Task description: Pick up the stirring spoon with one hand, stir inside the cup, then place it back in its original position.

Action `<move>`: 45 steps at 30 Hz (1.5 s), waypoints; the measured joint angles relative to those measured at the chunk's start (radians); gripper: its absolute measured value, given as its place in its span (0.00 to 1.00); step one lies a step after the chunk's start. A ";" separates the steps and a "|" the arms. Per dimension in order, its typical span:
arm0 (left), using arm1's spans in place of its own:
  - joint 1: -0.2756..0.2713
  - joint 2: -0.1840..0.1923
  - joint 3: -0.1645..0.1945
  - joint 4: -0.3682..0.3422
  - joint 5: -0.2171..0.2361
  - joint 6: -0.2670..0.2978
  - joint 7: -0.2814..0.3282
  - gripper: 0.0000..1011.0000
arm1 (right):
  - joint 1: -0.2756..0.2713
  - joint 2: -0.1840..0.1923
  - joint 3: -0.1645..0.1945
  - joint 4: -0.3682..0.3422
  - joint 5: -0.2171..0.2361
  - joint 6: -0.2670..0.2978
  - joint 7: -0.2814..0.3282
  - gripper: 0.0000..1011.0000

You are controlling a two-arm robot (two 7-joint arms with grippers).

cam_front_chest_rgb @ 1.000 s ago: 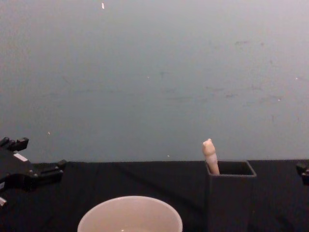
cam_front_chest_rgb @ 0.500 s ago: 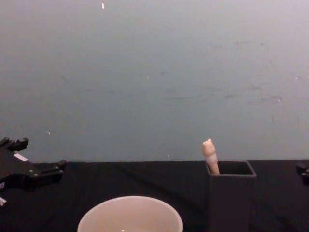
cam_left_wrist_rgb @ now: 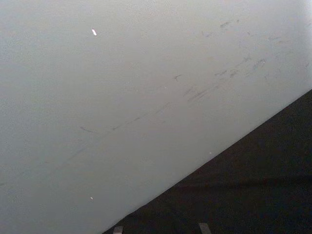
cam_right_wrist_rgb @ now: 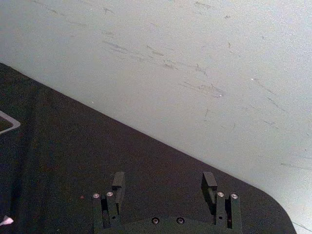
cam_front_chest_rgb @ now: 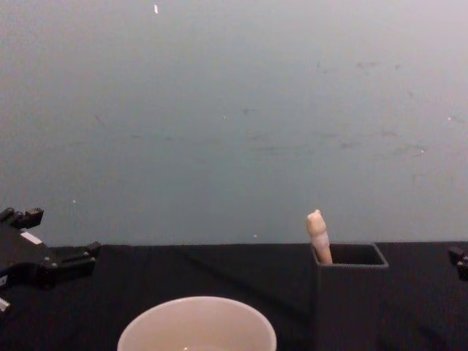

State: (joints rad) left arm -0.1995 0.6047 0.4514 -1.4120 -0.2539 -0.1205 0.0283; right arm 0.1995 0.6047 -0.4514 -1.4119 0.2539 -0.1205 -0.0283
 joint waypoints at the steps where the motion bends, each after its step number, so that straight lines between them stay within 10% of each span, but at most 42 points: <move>1: 0.000 0.000 0.000 0.000 0.000 0.000 0.000 0.99 | 0.000 0.000 0.000 0.000 0.000 0.000 0.000 0.99; 25: 0.000 0.000 0.000 0.000 0.000 0.000 0.000 0.99 | -0.020 0.002 0.034 -0.047 0.031 0.023 0.049 0.99; 45: 0.000 0.000 0.000 0.000 0.000 0.000 0.000 0.99 | -0.029 0.026 0.108 -0.286 0.278 0.338 0.313 0.99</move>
State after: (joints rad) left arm -0.1996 0.6047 0.4514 -1.4119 -0.2540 -0.1205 0.0283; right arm 0.1710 0.6308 -0.3437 -1.6977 0.5320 0.2180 0.2846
